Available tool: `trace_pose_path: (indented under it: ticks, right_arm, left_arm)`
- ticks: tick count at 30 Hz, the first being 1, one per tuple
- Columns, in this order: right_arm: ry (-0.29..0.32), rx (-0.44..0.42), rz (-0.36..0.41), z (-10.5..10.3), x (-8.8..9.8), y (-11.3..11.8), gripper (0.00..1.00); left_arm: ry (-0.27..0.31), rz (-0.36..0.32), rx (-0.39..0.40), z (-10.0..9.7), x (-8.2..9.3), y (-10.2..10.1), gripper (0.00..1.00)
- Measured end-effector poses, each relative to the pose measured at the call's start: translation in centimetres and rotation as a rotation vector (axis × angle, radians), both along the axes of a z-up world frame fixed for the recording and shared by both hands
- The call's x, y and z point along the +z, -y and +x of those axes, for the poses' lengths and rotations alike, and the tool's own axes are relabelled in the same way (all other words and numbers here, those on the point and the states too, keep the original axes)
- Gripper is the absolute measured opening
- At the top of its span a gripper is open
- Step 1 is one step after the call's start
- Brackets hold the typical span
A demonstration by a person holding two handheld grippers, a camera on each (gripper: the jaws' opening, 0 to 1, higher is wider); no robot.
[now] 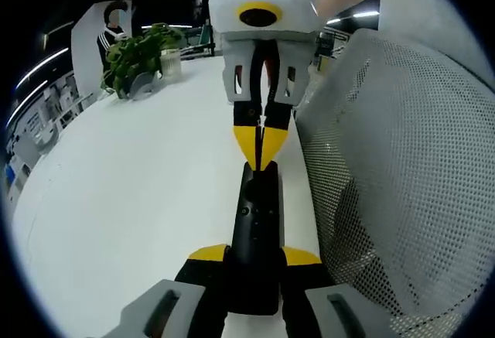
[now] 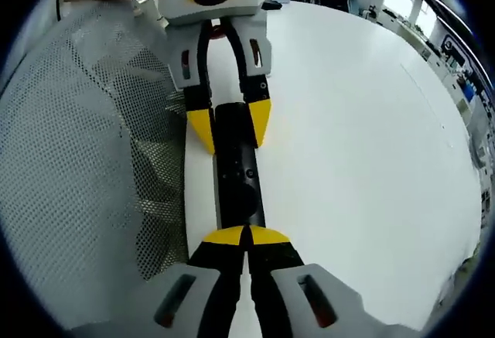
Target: Press the specified remote control buttons in sequence, fully releasing each button before pressing the next.
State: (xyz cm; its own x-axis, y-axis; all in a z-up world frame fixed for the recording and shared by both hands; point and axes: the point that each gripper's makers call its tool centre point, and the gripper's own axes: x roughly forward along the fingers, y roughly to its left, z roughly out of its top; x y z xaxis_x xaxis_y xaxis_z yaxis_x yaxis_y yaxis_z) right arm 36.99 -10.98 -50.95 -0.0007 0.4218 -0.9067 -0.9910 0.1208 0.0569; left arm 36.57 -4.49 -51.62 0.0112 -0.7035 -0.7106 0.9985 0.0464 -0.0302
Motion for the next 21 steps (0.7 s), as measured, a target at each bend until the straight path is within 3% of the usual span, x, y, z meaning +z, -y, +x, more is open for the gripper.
trace_pose_path:
  ticks: [5, 7, 21]
  right_arm:
    - [0.010, 0.007, 0.032, -0.1, 0.3, -2.2, 0.00]
    - [0.034, 0.067, -0.028, -0.2, -0.2, -2.1, 0.00]
    - [0.039, 0.106, -0.057, -0.5, 0.0, -1.3, 0.00]
  left_arm:
    - [0.001, 0.005, 0.004, 0.0, -0.1, 0.0, 0.25]
    - [-0.001, 0.001, 0.005, 0.1, -0.1, 0.0, 0.25]
    - [-0.001, 0.011, -0.002, 0.2, -0.3, 0.0, 0.25]
